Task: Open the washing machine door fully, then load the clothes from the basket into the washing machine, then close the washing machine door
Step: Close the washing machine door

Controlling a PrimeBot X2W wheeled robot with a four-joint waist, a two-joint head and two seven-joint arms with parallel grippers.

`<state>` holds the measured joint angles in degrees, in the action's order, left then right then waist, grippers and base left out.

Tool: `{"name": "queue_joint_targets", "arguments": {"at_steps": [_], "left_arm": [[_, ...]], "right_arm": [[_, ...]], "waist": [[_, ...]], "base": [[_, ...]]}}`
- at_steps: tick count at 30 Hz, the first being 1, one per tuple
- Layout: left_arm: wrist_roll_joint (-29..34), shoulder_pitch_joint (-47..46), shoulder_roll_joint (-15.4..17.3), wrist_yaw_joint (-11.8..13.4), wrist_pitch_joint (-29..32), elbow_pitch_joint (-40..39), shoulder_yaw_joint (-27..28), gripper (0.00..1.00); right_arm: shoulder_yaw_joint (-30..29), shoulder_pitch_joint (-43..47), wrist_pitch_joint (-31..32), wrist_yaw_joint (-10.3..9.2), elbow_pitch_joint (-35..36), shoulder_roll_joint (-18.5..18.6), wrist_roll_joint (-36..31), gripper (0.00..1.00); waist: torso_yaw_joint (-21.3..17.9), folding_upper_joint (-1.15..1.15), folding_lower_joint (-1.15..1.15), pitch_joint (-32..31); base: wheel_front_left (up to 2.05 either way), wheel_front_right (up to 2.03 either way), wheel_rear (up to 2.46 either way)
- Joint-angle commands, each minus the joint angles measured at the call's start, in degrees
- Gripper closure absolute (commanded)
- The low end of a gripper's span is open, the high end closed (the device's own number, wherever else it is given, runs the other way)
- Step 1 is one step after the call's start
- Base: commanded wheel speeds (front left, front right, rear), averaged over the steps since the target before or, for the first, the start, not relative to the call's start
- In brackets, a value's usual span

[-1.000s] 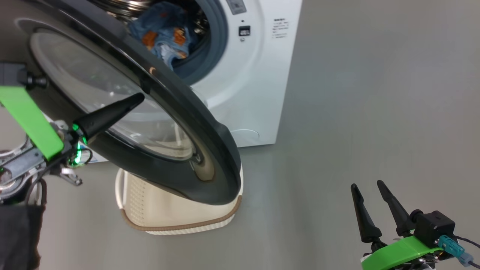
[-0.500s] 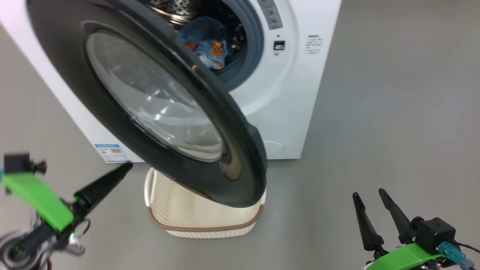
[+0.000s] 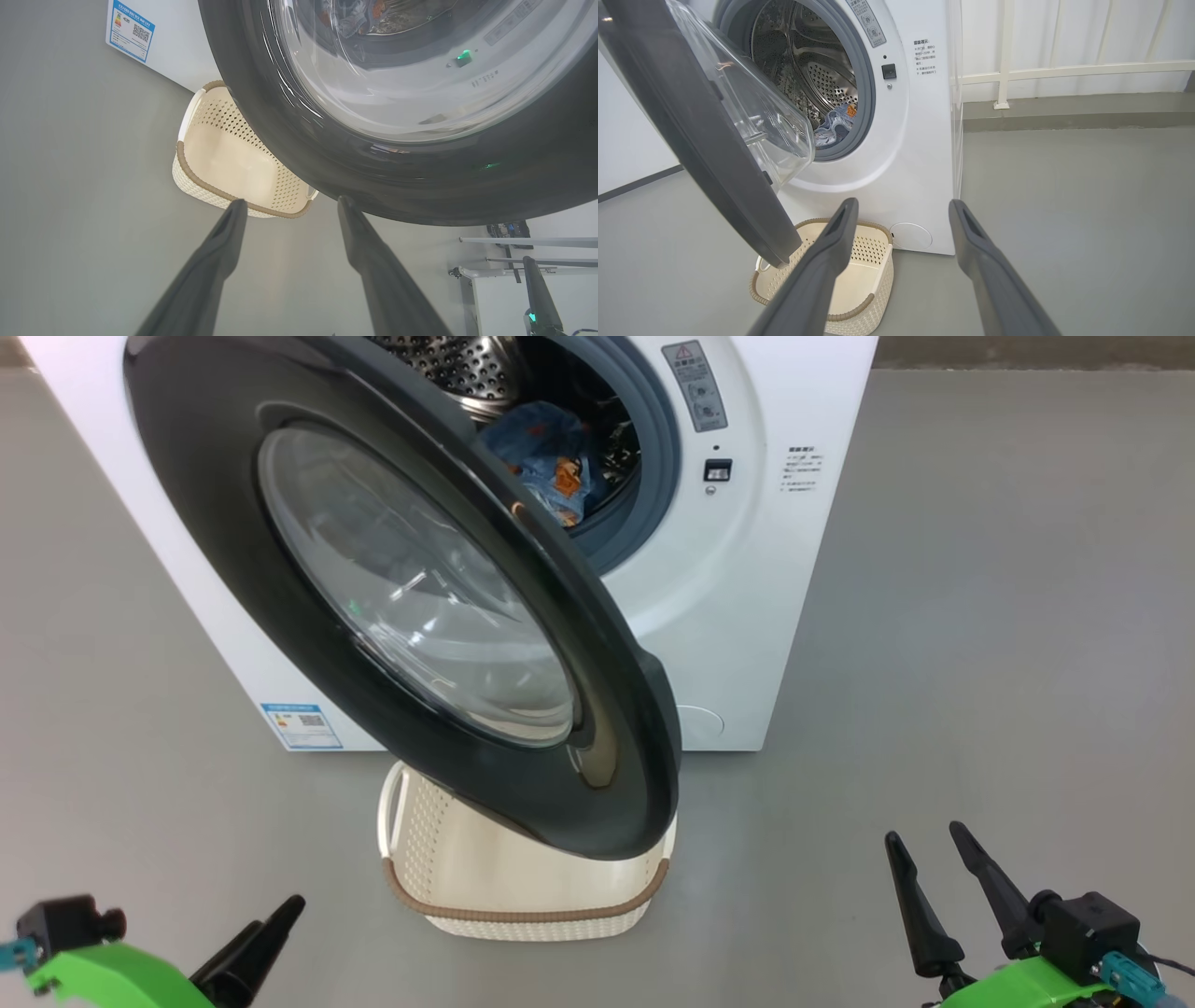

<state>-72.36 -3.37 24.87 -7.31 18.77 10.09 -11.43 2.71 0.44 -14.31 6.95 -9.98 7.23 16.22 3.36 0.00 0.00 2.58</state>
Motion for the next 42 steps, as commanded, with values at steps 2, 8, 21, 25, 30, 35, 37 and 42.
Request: {"name": "queue_joint_targets", "arguments": {"at_steps": [2,8,21,25,30,35,37,42], "left_arm": [[0.9,-0.9,3.1,-0.2,-5.6,-0.3,-0.3,0.0],[1.9,0.5,4.7,-0.2,-18.1,1.9,-6.4,0.0],[10.8,-1.2,6.5,-0.2,-33.7,9.3,-13.1,0.0],[21.4,-0.9,2.7,-0.2,-33.7,8.2,-4.5,0.0],[33.4,1.7,-3.4,-0.2,-33.8,4.1,4.2,0.0],[43.2,4.1,-8.2,-0.2,-33.8,-0.7,9.2,0.0],[45.1,4.6,-9.3,-0.2,-33.8,-1.8,10.1,0.0],[48.8,5.4,-11.3,-0.2,-33.8,-3.9,12.1,0.0]], "right_arm": [[1.2,0.1,-0.7,0.54,1.3,1.0,-0.2,0.0],[0.8,0.3,-0.7,0.54,1.0,1.4,-0.2,0.0],[-0.4,0.6,-0.7,0.54,0.6,1.9,-0.1,0.0],[-1.2,0.7,-0.7,0.54,0.6,1.9,-0.2,0.0],[-1.8,0.7,-0.7,0.54,0.7,1.8,-0.2,0.0],[-2.5,0.7,-0.7,0.54,1.0,1.8,-0.3,0.0],[-2.8,0.6,-0.7,0.54,1.1,1.8,-0.2,0.0],[-3.1,0.5,-0.7,0.54,1.2,1.6,-0.3,0.0]], "waist": [[-0.6,0.0,0.0,0.2],[-2.4,0.0,0.0,0.2],[-5.8,0.0,0.0,0.2],[-6.3,0.0,0.0,0.3],[-6.9,0.0,0.0,0.5],[-7.2,0.0,0.0,0.9],[-7.2,0.0,0.0,1.0],[-7.2,0.0,0.0,1.3]], "base": [[0.0,0.0,0.0],[0.0,0.0,0.0],[0.0,0.0,0.0],[0.0,0.0,0.0],[0.0,0.0,0.0],[0.0,0.0,0.0],[0.0,0.0,0.0],[0.0,0.0,0.0]]}}
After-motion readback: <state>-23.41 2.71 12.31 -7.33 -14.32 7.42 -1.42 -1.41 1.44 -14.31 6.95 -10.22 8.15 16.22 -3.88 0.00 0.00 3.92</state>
